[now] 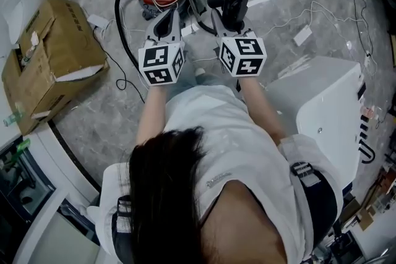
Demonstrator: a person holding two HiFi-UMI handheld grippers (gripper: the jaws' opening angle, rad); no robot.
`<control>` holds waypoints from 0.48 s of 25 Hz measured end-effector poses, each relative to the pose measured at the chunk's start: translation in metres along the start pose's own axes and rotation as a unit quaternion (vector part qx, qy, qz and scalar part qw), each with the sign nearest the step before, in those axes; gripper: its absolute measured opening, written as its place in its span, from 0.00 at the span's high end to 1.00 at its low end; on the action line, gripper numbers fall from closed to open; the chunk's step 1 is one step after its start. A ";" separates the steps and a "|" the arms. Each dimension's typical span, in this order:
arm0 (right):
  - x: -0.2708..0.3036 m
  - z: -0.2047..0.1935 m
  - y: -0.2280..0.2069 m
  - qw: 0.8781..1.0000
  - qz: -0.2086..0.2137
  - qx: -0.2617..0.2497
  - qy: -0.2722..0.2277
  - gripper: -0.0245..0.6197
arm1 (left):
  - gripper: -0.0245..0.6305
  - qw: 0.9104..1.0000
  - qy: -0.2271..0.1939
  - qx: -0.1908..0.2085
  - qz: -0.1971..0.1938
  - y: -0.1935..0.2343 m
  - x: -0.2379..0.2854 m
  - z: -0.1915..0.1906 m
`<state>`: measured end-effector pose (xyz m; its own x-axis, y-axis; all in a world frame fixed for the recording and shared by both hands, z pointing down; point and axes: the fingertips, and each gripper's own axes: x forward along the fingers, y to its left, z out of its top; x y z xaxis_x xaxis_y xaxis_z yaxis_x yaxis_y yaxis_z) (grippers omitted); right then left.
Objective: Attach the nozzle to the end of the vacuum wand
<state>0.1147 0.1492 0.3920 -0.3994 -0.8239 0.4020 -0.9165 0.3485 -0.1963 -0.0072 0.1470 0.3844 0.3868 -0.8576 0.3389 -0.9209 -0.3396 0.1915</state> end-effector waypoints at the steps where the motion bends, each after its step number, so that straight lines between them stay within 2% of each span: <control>1: 0.002 0.000 -0.001 1.000 -0.002 0.001 0.000 0.80 | 0.96 1.000 0.001 0.000 -0.001 0.001 0.003 0.000; 5: 0.016 0.007 -0.008 1.000 -0.009 0.009 0.000 0.80 | 0.96 1.000 0.008 0.005 -0.004 0.006 0.019 0.006; 12: 0.061 0.024 -0.005 1.000 -0.006 0.016 0.007 0.80 | 0.96 1.000 0.011 -0.010 -0.028 0.031 0.051 0.021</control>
<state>0.0956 0.0865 0.3956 -0.3882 -0.8216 0.4174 -0.9204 0.3233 -0.2197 -0.0172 0.0849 0.3881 0.4382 -0.8287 0.3481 -0.8970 -0.3781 0.2290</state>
